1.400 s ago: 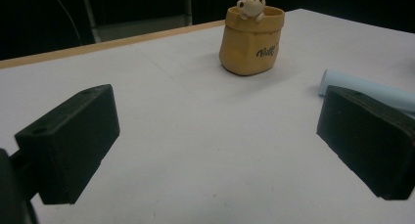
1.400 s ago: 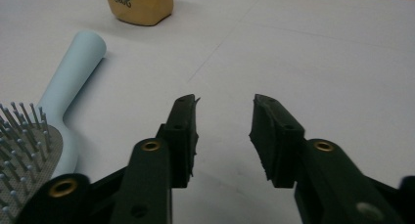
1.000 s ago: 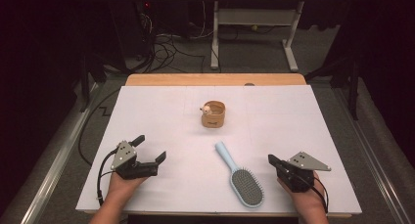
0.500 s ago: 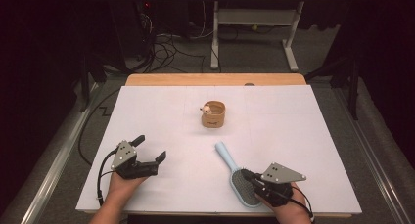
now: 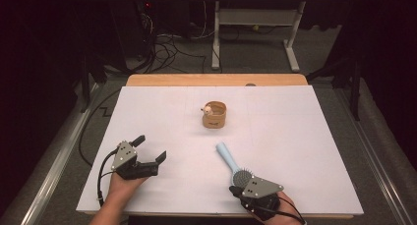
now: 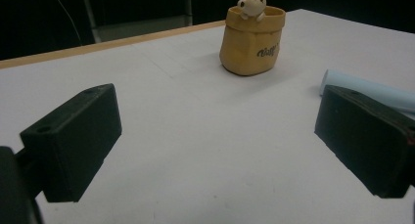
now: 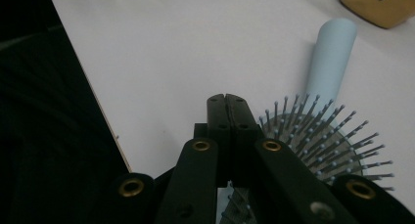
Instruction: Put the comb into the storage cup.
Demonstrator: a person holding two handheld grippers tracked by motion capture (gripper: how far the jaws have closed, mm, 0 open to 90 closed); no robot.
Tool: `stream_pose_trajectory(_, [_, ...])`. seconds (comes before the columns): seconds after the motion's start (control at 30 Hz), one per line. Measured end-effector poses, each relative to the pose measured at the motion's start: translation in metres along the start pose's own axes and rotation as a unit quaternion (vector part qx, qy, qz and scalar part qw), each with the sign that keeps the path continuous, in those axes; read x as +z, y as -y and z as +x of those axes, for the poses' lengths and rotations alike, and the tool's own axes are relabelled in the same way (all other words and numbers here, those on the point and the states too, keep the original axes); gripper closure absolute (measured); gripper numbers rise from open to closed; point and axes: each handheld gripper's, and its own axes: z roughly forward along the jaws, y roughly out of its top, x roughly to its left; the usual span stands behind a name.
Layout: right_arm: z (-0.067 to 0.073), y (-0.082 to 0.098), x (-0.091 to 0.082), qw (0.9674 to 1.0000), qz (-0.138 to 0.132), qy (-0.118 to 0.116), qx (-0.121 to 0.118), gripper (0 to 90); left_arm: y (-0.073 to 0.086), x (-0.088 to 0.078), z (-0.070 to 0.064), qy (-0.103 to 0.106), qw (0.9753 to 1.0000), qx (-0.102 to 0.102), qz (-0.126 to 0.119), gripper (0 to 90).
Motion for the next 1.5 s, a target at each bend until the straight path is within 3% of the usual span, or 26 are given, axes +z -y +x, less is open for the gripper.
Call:
stream_pose_trajectory(0.2, [0.002,0.002,0.003,0.9993,0.031,0.017,-0.013,90.0,0.0,0.0,0.0,0.001,1.0,-0.001,0.003,4.0])
stream_pose_trajectory(0.97, [-0.011,0.002,-0.005,0.9982,0.04,0.043,-0.011,90.0,-0.001,-0.001,0.002,0.0,1.0,-0.008,-0.001,4.8])
stream_pose_trajectory(1.5, [-0.002,0.003,0.002,0.9962,0.073,0.018,-0.043,90.0,0.0,-0.002,0.003,0.001,0.9999,-0.01,-0.001,4.8])
